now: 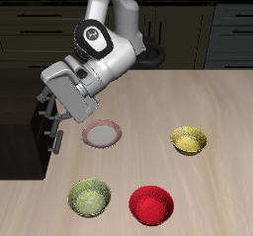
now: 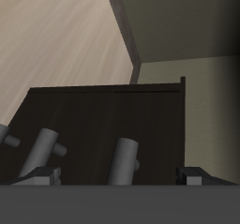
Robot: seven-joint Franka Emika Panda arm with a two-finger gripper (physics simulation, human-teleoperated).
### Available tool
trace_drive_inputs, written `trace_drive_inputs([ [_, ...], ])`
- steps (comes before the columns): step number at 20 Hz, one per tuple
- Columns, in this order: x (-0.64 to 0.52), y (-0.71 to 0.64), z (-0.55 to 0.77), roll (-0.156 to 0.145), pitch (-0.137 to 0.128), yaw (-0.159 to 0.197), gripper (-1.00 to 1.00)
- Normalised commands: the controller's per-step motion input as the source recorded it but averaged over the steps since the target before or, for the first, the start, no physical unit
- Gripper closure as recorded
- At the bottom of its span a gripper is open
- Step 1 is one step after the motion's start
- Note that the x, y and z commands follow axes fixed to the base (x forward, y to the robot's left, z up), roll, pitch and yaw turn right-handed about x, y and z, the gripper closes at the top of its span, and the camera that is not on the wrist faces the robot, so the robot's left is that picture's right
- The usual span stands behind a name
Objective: Open the top drawer of the wooden cabinet
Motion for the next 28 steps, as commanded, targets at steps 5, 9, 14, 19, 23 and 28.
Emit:
trace_drive_inputs([
  [5,-0.1,-0.21,0.14,-0.047,-0.015,-0.013,-1.0],
  [9,-0.06,-0.13,-0.13,-0.028,0.02,0.009,-1.0],
  [14,0.02,-0.11,-0.16,-0.027,0.008,0.015,-1.0],
  [19,-0.04,-0.06,-0.04,-0.008,0.019,0.007,-1.0],
  [23,0.01,0.0,-0.06,0.019,0.055,-0.057,1.0],
  [28,0.09,0.02,-0.06,0.022,0.002,0.001,1.0],
])
